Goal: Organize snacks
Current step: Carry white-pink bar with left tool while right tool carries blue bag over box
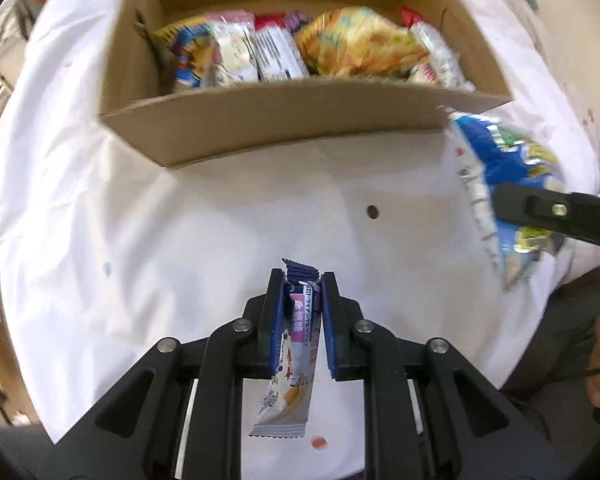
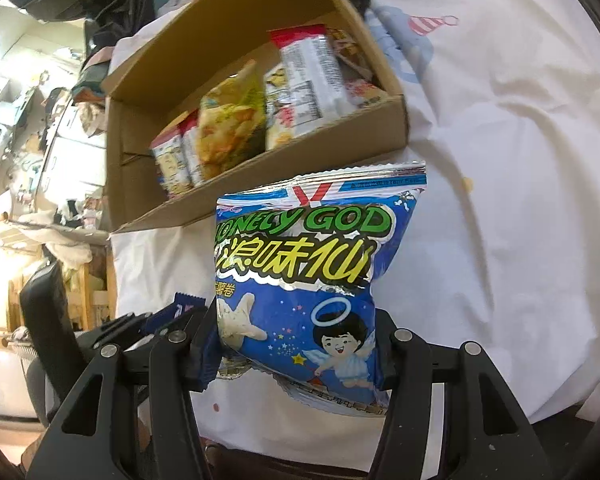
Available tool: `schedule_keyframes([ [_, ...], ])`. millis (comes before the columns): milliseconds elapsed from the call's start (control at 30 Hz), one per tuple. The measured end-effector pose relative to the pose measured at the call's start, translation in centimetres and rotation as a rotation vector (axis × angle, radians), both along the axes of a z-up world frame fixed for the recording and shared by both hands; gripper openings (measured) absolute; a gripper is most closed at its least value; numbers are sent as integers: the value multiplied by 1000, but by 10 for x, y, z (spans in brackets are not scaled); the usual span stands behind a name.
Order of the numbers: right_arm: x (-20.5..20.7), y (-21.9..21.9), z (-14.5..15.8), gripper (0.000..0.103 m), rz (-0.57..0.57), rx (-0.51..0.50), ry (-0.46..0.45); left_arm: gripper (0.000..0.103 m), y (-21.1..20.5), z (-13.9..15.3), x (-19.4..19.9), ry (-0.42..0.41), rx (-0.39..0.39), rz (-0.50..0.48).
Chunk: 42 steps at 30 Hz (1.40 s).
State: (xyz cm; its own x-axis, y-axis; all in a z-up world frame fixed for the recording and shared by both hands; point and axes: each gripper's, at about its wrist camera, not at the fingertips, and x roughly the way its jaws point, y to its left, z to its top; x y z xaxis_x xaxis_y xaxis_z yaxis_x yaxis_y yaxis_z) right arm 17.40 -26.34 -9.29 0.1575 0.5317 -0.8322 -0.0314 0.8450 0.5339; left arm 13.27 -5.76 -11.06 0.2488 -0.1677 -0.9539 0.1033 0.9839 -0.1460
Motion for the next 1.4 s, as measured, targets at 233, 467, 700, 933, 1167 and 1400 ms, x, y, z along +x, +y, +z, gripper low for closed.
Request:
schedule_keyframes([
  [233, -5, 17, 26, 58, 87, 78, -78, 14, 24, 58, -21, -151, -9, 99],
  [467, -6, 22, 65, 58, 118, 190, -223, 14, 50, 109, -16, -280, -3, 163],
  [700, 5, 8, 90, 58, 47, 246, -323, 14, 46, 120, 15, -322, 0, 158],
  [933, 31, -11, 98, 58, -38, 197, -368, 14, 46, 125, 37, -337, 0, 157],
  [1167, 53, -21, 95, 58, -112, 178, -366, 14, 48, 127, 61, -356, -9, 164],
  [1400, 73, 7, 81, 58, -43, 107, -353, 14, 48, 119, 85, -360, -18, 164],
])
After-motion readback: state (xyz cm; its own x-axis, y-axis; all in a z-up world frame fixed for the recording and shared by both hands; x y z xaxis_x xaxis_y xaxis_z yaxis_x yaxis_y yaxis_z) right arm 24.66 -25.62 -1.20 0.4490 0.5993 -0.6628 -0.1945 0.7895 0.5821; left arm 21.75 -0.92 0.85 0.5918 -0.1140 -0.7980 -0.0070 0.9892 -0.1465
